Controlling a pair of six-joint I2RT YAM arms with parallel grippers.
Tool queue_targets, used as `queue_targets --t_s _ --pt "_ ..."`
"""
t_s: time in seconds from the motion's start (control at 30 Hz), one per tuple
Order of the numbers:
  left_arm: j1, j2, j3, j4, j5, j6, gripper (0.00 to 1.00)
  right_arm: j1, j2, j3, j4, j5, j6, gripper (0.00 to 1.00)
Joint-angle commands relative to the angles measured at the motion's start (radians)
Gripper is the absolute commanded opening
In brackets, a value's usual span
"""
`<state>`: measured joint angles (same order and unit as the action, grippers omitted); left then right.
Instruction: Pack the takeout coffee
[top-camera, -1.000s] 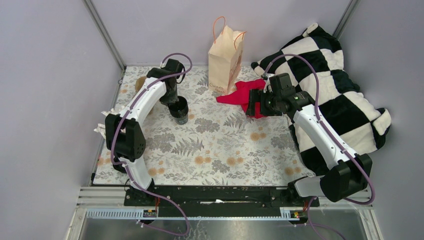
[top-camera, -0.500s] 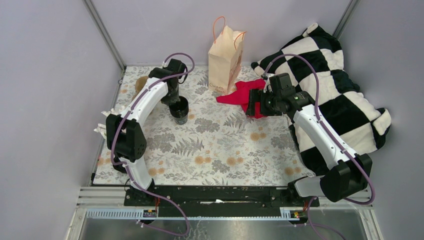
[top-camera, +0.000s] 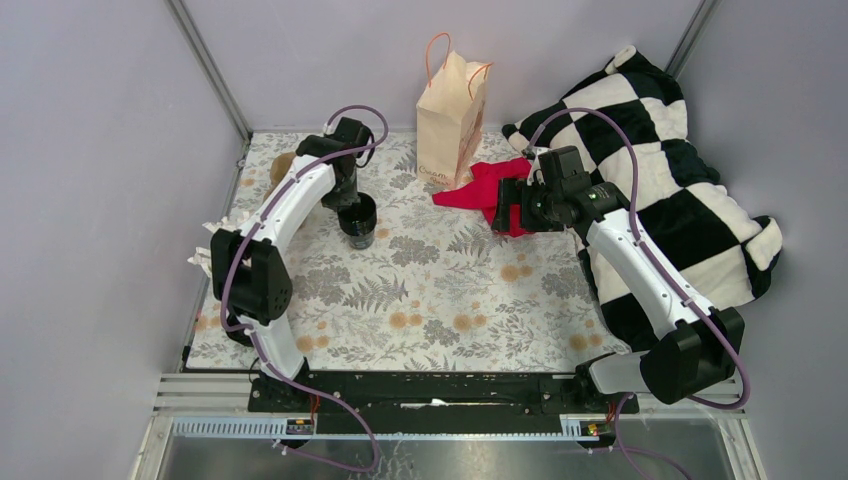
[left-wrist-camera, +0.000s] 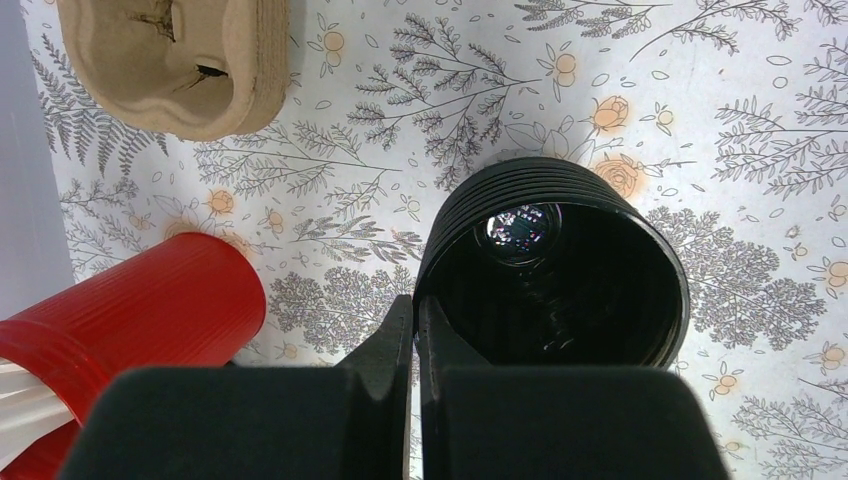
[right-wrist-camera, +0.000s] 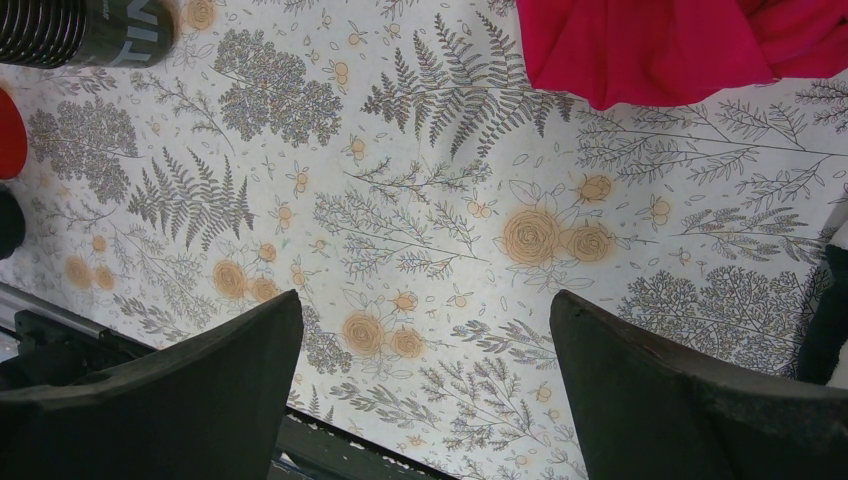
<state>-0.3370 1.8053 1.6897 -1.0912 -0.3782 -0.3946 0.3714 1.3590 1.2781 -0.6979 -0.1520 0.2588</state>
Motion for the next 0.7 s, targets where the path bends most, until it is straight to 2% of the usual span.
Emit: queue_targets --t_s 0.0,0.37,0.67 --pt "0.018 -0.076 0.027 0.005 0.008 -0.02 0.0 0.006 -0.006 0.008 0.015 -0.019 0.003 1.0" --pt "0.105 -0.161 -0.064 0.089 0.164 -0.039 0.0 0.005 -0.006 0.0 0.017 -0.018 0.003 1.0" --pt "0.118 -0.196 -0.03 0.079 0.163 -0.064 0.0 0.006 -0.005 0.002 0.015 -0.022 0.003 1.0"
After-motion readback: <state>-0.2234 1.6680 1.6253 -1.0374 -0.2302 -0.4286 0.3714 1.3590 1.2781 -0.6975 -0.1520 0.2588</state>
